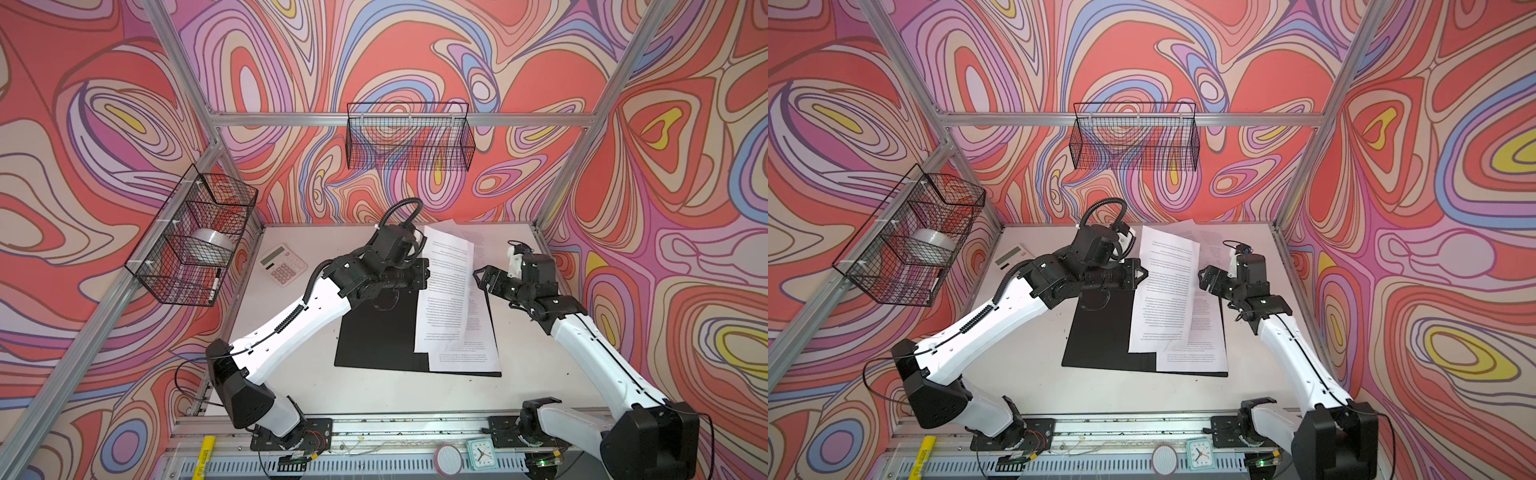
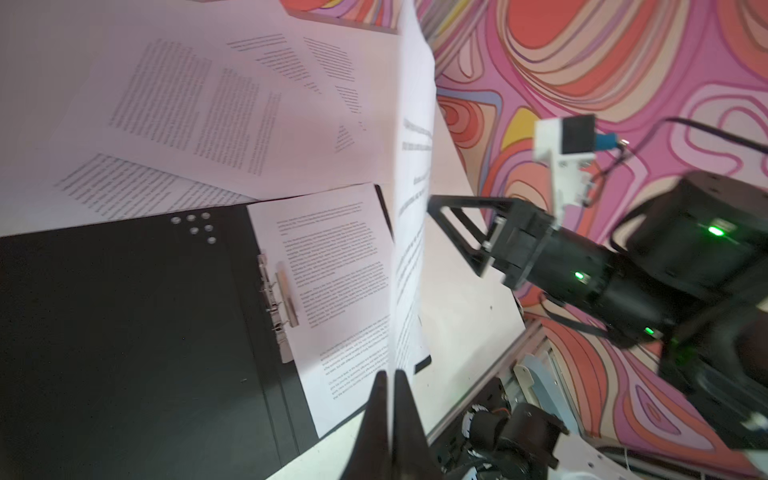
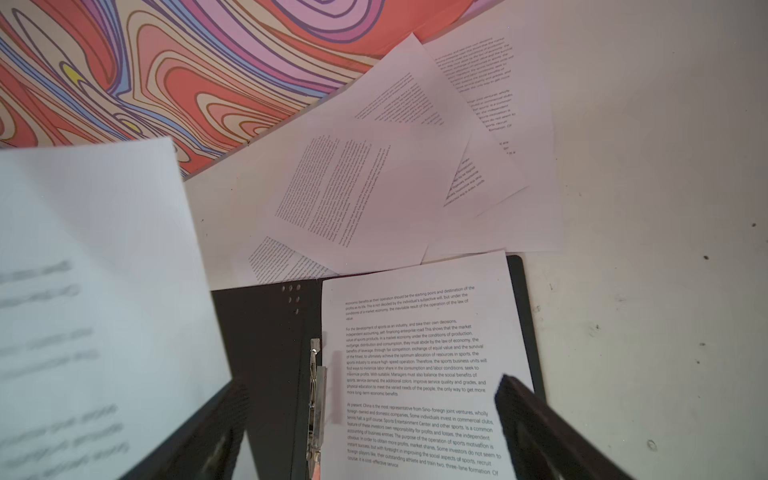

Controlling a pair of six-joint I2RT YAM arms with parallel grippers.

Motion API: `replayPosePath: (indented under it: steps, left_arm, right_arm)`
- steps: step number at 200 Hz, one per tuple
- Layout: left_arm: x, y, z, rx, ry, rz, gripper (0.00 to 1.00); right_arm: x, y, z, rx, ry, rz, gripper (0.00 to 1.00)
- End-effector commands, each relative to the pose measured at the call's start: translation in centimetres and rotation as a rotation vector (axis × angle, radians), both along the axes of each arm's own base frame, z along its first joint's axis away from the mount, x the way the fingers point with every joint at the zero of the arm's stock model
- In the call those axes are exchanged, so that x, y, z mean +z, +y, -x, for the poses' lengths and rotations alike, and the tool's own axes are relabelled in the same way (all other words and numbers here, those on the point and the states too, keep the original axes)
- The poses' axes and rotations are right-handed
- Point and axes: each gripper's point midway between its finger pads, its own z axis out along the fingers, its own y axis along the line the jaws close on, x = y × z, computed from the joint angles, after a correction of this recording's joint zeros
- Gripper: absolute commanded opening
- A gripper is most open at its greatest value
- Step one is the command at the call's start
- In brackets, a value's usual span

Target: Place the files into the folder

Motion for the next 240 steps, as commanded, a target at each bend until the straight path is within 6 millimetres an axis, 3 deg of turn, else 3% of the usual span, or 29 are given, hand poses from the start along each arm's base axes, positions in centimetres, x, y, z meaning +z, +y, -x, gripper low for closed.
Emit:
replayPosePath:
  steps: [1, 62, 88, 117, 200, 240]
  left_arm:
    - [-4.7, 0.7, -1.7, 0.050, 0.109, -0.018, 0.00]
    - [-17.8, 4.4, -5.6, 0.107, 0.275, -0.277, 0.00]
    - [-20.8, 5.8, -6.0, 0.126, 0.287, -0.380, 0.00]
    - [-22.5, 7.3, -6.0, 0.139, 0.287, -0.473, 0.00]
    - [-24.9, 7.2, -5.7, 0.144, 0.335, -0.473, 0.00]
    - [-25.0, 7.0, -5.6, 0.140, 0.338, -0.456, 0.00]
  right_arm:
    - [-0.7, 0.0, 0.7, 0.021, 0.030, 0.025, 0.98]
    - [-4.5, 3.0, 1.1, 0.149, 0.126, -0.105, 0.94]
    - [-6.5, 4.1, 1.4, 0.194, 0.176, -0.152, 0.92]
    - [-8.5, 5.8, 1.8, 0.258, 0.235, -0.184, 0.89]
    - [-13.1, 9.7, 1.4, 0.339, 0.342, -0.247, 0.81]
    - [-13.0, 10.9, 1.3, 0.366, 0.338, -0.274, 0.70]
